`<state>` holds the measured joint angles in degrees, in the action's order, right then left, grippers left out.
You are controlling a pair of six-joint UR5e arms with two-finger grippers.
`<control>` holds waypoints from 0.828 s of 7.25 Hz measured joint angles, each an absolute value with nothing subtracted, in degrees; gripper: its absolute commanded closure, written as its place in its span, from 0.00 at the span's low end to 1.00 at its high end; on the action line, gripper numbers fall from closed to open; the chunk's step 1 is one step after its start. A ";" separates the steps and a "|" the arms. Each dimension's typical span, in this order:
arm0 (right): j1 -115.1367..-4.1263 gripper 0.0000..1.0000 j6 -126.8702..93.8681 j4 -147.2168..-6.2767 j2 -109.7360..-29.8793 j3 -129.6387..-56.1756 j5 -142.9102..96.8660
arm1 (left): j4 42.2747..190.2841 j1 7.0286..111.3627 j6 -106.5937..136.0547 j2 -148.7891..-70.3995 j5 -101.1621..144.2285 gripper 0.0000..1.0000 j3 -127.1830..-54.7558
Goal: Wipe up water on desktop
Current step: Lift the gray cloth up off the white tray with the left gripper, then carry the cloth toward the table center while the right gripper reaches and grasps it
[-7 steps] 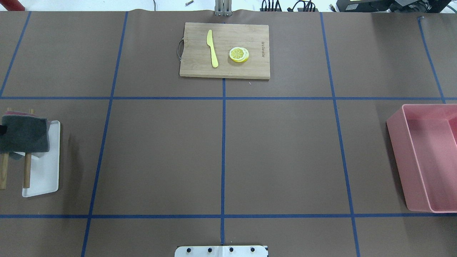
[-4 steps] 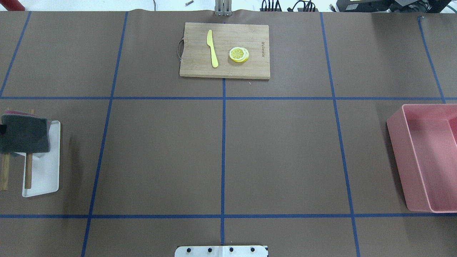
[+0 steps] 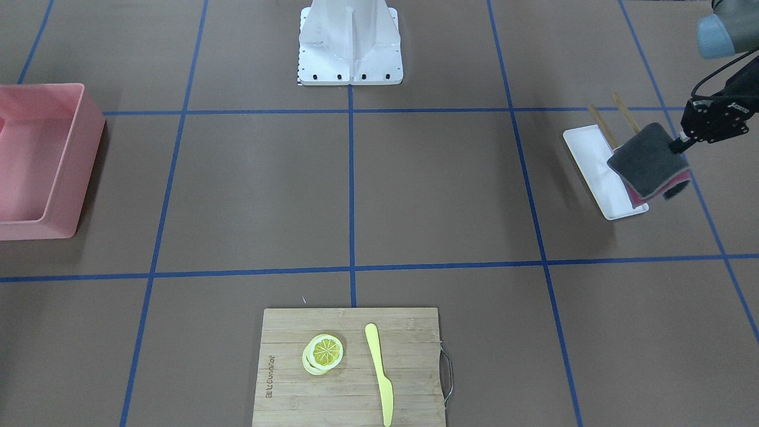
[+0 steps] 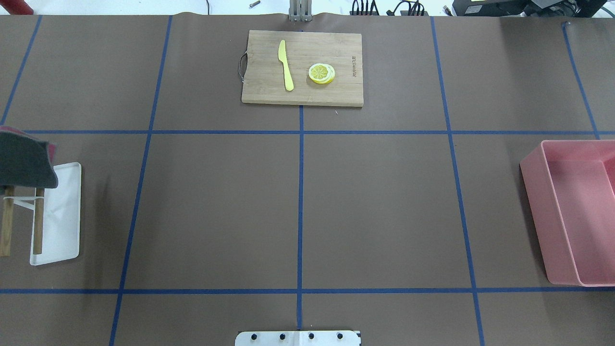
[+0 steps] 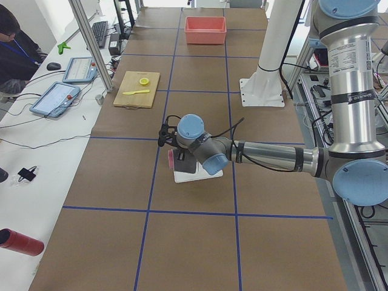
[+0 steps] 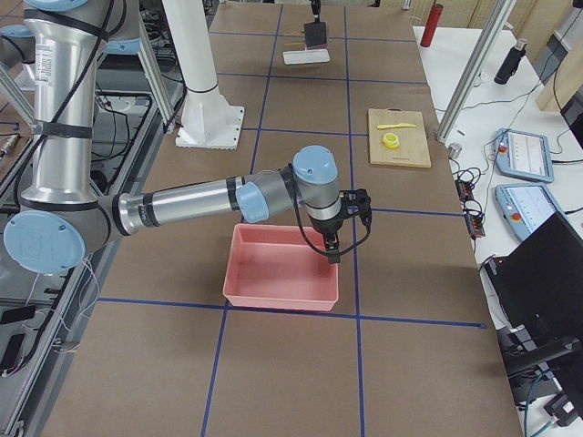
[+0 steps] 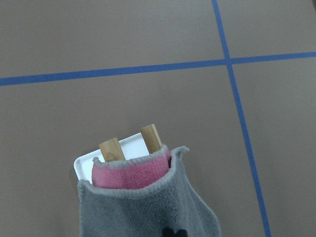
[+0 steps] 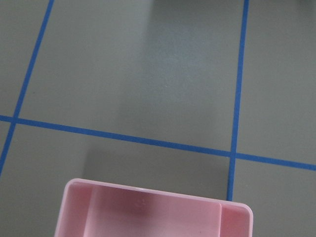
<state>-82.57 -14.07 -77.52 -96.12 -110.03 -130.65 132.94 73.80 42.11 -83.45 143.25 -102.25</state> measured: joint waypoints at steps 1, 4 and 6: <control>-81.27 0.00 -15.49 -74.89 -95.78 -110.32 -130.64 | 130.88 74.62 46.52 -87.48 143.01 1.00 -102.08; -73.63 0.00 -27.41 -60.22 -94.75 -110.47 -128.71 | 129.36 73.58 65.46 -98.25 137.73 1.00 -102.04; -64.64 0.01 -32.75 -51.55 -92.65 -110.47 -121.16 | 129.41 69.78 76.14 -103.41 133.75 1.00 -102.59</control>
<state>-64.64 -32.75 -51.55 -92.65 -110.47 -121.16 129.41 69.78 76.14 -103.41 133.75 -102.59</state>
